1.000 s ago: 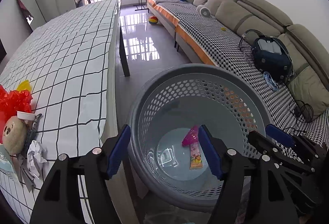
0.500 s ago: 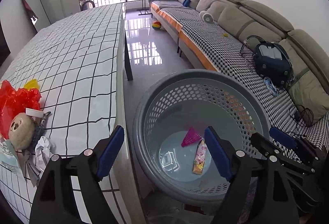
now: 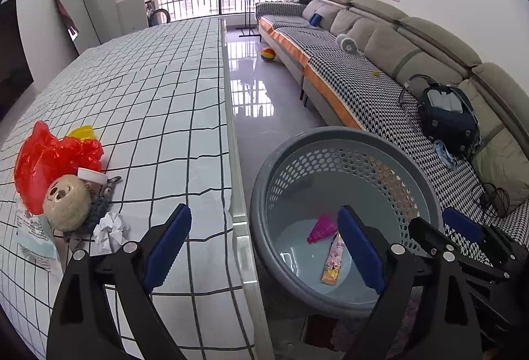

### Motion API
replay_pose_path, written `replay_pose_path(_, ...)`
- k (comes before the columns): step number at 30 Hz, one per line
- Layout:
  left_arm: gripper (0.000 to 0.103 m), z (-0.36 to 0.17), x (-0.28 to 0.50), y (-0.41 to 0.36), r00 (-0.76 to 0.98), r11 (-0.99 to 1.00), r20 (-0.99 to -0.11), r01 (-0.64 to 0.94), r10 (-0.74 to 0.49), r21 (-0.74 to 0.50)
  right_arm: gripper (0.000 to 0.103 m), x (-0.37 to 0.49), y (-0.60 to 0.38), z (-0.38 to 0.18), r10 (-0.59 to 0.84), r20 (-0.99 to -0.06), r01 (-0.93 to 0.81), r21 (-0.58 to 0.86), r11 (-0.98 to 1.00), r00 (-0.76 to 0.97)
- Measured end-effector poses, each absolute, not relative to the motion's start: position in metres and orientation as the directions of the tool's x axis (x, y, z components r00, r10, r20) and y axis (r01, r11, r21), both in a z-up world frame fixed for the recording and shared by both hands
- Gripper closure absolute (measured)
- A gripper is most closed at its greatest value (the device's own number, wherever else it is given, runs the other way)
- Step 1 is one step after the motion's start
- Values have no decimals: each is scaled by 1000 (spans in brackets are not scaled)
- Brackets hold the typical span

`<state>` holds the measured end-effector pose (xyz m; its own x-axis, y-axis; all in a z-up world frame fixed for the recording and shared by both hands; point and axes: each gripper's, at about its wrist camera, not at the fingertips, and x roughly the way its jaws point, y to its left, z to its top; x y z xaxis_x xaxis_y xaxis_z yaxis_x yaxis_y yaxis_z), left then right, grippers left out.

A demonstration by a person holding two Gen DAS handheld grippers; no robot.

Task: Collect trash
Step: 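Move both tools back over the table toward the remaining trash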

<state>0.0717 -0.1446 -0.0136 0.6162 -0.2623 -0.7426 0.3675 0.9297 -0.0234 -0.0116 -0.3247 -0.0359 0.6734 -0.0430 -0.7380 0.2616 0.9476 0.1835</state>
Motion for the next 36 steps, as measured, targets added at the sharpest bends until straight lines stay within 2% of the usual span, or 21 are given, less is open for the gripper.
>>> replay_pose_path(14,9,11,60,-88,679,962,-704,273,-207,-20,36,-3,-273,-4,20,-674,153,196,969,739)
replay_pose_path(23,9,15,54,-37,708,985,-697,171,-119,5,35,15,-222,4,97,-649,41,193,980,754)
replay_pose_path(36,9,0,47,41,712,999,-702,5,23,38,34,47,-141,-12,192,-677,-115,158,981,711)
